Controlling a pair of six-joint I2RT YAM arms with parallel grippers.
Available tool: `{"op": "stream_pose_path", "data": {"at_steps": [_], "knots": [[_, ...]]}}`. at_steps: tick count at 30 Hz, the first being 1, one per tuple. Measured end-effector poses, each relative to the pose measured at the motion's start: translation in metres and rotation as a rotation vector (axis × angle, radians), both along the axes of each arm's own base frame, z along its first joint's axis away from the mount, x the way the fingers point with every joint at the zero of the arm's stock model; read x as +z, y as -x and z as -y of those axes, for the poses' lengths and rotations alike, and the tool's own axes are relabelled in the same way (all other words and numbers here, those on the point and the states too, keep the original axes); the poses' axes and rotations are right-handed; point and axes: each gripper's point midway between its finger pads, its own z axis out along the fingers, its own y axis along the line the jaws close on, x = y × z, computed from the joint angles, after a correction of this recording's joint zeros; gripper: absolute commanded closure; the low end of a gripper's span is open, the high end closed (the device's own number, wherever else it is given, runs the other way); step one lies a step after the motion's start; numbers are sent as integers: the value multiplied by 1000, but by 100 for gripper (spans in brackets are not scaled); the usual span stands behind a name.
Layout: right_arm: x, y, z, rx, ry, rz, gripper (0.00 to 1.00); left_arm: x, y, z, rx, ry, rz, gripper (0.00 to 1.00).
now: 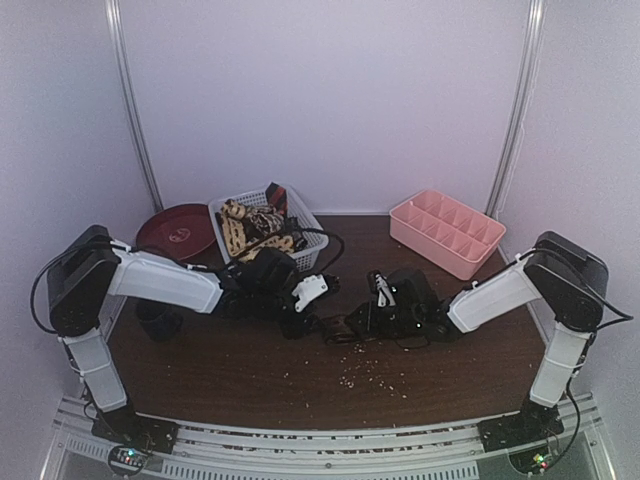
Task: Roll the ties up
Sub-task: Roll the tie at the center of the board.
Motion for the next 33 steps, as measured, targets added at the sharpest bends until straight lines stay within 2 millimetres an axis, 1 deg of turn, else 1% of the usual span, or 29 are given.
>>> {"op": "stream_pose_path", "data": {"at_steps": [2, 3, 5, 8, 11, 13, 17, 20, 29, 33], "knots": [[0, 0, 0, 1, 1, 2, 77, -2, 0, -8, 49, 15, -13, 82], [0, 0, 0, 1, 1, 2, 77, -7, 1, -12, 72, 12, -20, 90], [0, 0, 0, 2, 1, 2, 78, -18, 4, -20, 111, 6, -46, 100], [0, 0, 0, 3, 3, 4, 78, -37, 11, -33, 150, -16, -88, 100], [0, 0, 0, 3, 4, 4, 77, -45, 13, -35, 174, -6, -111, 100], [-1, 0, 1, 2, 4, 4, 77, -46, 12, -34, 188, 9, -118, 100], [-2, 0, 2, 0, 8, 4, 78, -47, 9, -26, 207, 54, -128, 100], [-3, 1, 3, 0, 14, 8, 77, -52, 9, -21, 214, 73, -139, 100], [-4, 1, 4, 4, 21, 15, 76, -52, 8, 4, 206, 140, -144, 100], [-4, 1, 4, 3, 22, 15, 76, -51, 9, 6, 200, 149, -151, 100]]}}
